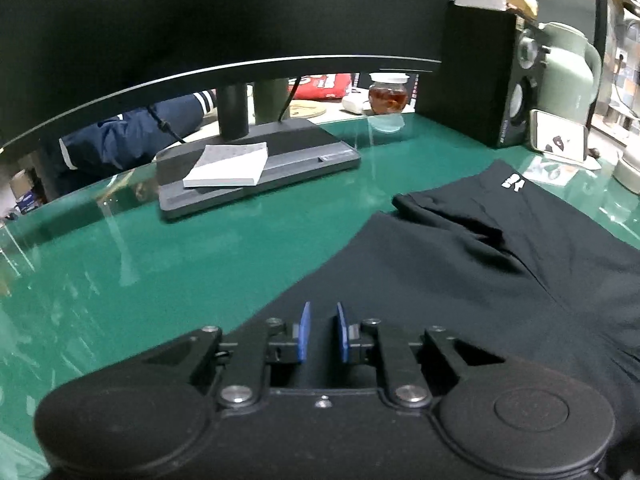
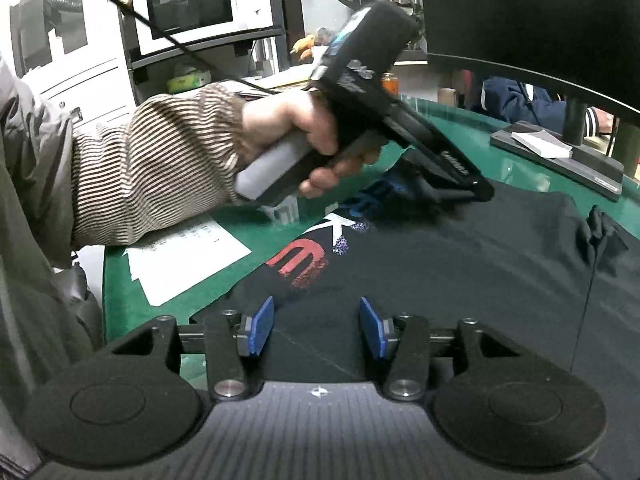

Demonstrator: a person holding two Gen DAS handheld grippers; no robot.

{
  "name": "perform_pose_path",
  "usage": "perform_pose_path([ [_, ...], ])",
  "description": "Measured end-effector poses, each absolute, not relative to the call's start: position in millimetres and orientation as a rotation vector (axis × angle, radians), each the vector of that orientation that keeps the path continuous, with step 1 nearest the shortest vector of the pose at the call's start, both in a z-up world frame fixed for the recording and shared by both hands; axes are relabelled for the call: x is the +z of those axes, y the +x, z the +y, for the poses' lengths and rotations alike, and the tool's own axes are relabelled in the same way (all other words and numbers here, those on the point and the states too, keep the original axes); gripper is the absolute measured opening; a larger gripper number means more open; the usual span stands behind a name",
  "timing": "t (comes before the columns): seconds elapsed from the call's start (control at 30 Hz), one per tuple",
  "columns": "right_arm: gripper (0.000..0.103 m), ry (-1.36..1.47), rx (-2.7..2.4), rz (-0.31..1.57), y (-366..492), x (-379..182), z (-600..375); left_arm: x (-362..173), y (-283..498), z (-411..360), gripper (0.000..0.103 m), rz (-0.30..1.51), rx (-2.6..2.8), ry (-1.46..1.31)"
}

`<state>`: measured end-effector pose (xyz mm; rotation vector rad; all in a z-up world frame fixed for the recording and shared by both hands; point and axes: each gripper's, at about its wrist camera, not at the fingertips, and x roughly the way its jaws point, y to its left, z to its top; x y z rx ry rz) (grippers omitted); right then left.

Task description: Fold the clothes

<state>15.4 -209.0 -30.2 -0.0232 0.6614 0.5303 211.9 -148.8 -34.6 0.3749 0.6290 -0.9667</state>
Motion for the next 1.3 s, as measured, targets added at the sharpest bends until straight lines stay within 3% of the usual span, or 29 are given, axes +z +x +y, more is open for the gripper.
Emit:
perform_pose_path([
  [0.53,0.060,0.008,0.590,0.649,6.3,-32.0,-201.3,-34.1,216.4,-162.4,0.017,0.595,-0.911,0.395],
  [0.73,0.060,0.052,0.427,0.588,-5.3,-18.5,-226.6,-19.9,196.9,-149.9,0.035,0.554,-0.936,0.377],
  [0.97,0.060,0.141,0.036,0.544,-25.3,-11.4,-295.4,-10.4,160.0,-134.9,0.036,0.589,-1.023,0.326],
  [1.2,0.043,0.172,-0.271,0.625,-40.2,-21.7,-344.2,-12.7,124.6,-135.7,0.036,0.616,-1.106,0.322],
  [1.3,0.043,0.154,-0.318,0.630,-45.8,-25.0,-349.3,-17.1,114.6,-139.1,0.036,0.640,-1.131,0.320],
])
